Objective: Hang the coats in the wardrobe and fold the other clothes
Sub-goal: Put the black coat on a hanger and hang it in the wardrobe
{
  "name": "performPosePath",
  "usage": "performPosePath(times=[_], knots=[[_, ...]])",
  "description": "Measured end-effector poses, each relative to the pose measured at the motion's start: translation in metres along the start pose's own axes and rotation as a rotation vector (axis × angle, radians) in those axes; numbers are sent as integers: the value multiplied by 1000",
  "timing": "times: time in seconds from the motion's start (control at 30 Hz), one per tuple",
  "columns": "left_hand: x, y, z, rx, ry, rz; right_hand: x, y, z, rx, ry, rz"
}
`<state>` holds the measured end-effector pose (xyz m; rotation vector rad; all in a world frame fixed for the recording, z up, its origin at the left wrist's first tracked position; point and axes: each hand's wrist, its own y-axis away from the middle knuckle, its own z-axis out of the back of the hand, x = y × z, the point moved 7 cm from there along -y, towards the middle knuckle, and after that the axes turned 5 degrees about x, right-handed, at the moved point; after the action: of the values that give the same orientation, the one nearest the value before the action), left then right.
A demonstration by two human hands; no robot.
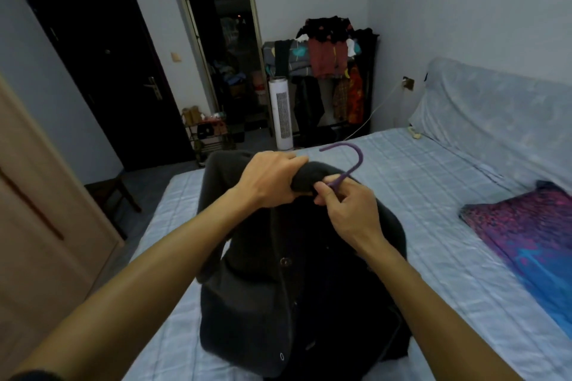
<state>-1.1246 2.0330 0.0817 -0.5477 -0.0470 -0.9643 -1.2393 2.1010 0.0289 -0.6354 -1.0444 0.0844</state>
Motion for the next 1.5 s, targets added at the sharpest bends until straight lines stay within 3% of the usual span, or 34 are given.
performPosePath(times=[0.13, 0.27, 0.5, 0.6, 0.67, 0.9, 1.13, 1.37, 1.5], knots=[[18, 7, -7, -13, 15, 81, -27, 10, 30, -287, 68, 83], [45, 29, 1, -121, 37, 166, -91, 34, 45, -439, 108, -126], [77, 49, 17, -180, -26, 325, -136, 38, -9, -210, 62, -354], [81, 56, 25, -219, -15, 353, -155, 46, -45, -98, -78, -566], [78, 59, 33, -248, 4, 340, -165, 46, -62, -3, -15, -628], [83, 71, 59, -285, -39, 276, -159, -1, -63, 171, 305, -461], [121, 91, 76, -189, -303, 308, -88, -115, 24, 96, 576, -142], [163, 64, 91, 44, -483, 593, 37, -190, 65, -55, 675, 68], [161, 54, 99, 70, -475, 707, 94, -195, 61, -117, 653, 120]])
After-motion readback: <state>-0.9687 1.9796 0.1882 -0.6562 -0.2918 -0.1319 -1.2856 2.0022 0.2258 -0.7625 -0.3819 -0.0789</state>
